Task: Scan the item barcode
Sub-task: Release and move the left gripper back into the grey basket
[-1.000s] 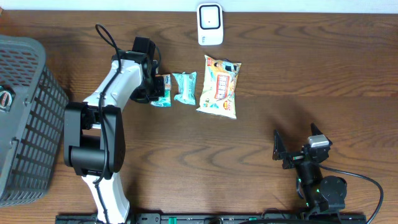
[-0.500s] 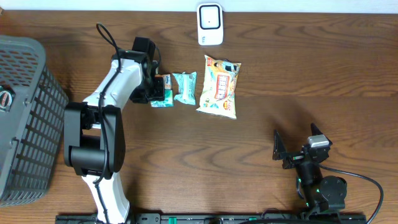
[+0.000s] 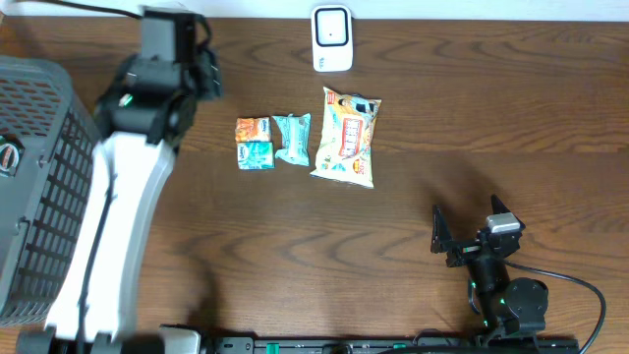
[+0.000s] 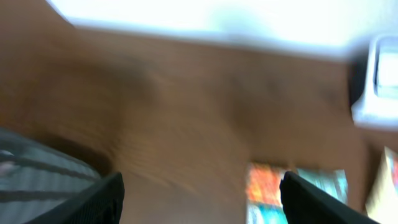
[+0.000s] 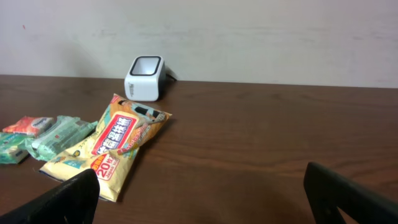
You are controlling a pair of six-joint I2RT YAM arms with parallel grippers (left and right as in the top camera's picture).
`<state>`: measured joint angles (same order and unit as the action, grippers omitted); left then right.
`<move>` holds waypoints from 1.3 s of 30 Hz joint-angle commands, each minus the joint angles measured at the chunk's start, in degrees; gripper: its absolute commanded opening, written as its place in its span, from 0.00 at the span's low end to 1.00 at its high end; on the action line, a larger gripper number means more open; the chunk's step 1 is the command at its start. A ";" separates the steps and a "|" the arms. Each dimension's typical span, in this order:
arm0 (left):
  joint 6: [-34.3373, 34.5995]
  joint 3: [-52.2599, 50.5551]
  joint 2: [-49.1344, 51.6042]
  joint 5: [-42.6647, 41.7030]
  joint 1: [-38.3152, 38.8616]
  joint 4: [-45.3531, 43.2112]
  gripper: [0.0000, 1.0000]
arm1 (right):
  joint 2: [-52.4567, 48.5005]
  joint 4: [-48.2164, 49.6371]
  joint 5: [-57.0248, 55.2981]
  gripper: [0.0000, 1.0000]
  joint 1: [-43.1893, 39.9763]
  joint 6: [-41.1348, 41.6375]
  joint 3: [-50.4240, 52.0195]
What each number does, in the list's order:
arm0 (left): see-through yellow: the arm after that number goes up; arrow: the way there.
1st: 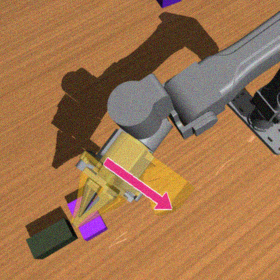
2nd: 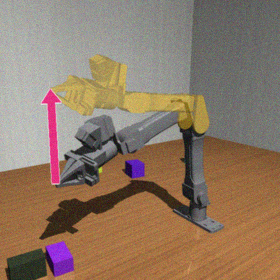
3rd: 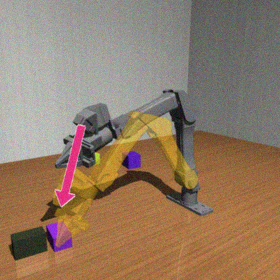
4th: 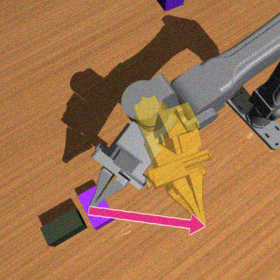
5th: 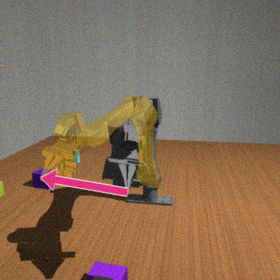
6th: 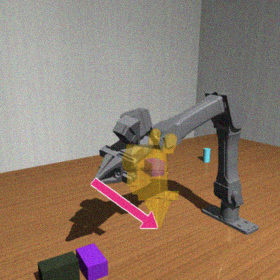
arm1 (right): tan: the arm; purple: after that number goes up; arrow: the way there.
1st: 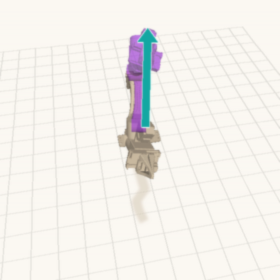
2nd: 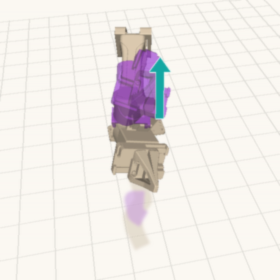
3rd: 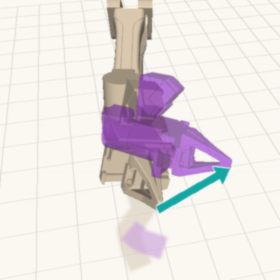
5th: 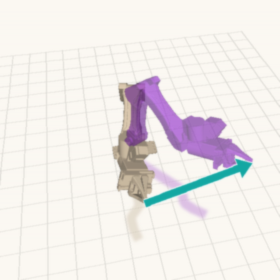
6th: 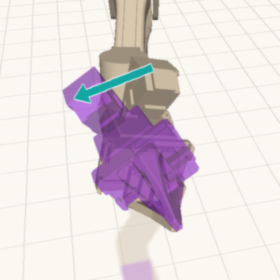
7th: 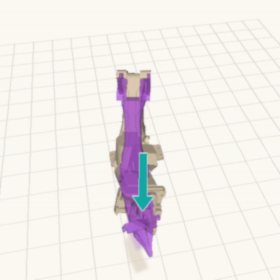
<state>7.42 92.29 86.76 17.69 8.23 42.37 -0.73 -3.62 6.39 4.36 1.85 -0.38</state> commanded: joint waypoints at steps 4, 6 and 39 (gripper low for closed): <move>-0.28 0.72 -7.89 18.16 -5.97 -5.51 0.79 | 0.24 -0.24 -0.04 0.99 0.24 -0.83 0.02; -0.24 0.72 -9.18 18.64 -9.73 -5.86 0.79 | 0.24 -0.24 -0.04 0.99 0.24 -0.83 0.02; -32.81 0.57 17.40 -6.32 -48.83 -4.96 0.80 | 0.24 -0.24 -0.04 0.99 0.24 -0.83 0.02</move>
<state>-15.07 92.40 100.86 14.48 -40.40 38.04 -0.73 -3.62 6.39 4.36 1.85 -0.38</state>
